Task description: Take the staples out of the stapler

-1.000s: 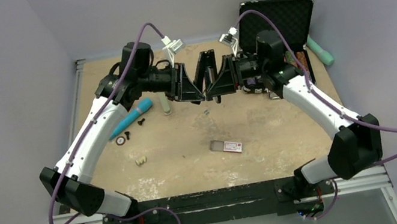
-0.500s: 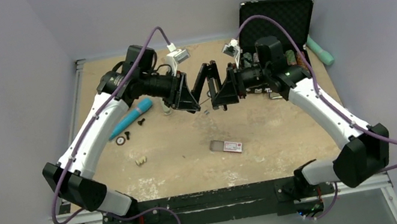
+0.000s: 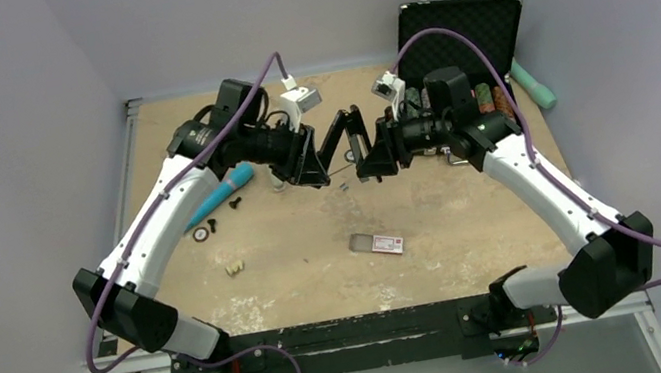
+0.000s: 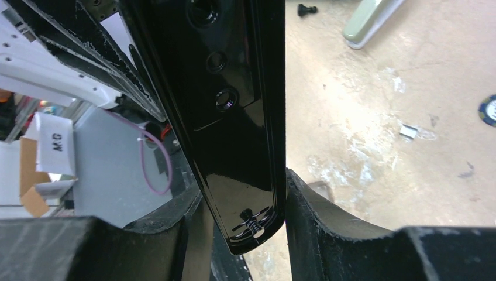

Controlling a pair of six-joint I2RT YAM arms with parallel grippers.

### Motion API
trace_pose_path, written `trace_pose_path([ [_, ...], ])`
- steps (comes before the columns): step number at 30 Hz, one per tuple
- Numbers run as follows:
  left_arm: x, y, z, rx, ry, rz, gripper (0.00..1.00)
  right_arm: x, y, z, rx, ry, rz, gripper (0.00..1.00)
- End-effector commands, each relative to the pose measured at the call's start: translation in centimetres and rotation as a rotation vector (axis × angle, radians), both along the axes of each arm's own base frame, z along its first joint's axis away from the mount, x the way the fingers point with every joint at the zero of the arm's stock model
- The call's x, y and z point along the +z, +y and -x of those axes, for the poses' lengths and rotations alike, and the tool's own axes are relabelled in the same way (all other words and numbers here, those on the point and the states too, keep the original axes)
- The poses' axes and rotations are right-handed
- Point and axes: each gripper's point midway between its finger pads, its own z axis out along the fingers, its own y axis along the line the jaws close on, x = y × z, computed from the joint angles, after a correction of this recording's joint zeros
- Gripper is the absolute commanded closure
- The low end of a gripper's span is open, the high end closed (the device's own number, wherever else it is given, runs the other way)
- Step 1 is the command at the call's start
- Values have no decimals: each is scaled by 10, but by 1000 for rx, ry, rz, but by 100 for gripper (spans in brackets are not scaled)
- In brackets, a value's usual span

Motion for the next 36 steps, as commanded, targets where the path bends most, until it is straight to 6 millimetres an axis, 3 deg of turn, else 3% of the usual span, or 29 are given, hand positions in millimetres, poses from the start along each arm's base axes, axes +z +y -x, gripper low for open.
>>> trace_pose_path([
  [1, -40, 35, -12, 160, -25, -223, 100, -19, -41, -40, -308, -43, 151, 100],
  [11, -40, 41, -17, 195, -80, -236, 100, -43, -52, -25, -352, -31, 164, 100],
  [18, -55, 42, -19, 165, -73, -268, 100, -32, -39, -4, -246, -50, 74, 100],
  [21, -61, 46, -29, 183, -96, -307, 100, -26, -40, 4, -248, -70, 67, 100],
  [31, -63, 46, -68, 238, -161, -365, 100, -38, -28, 22, -254, -37, 152, 100],
  [36, -67, 59, -96, 274, -264, -450, 100, -33, -25, 32, -246, -19, 156, 100],
])
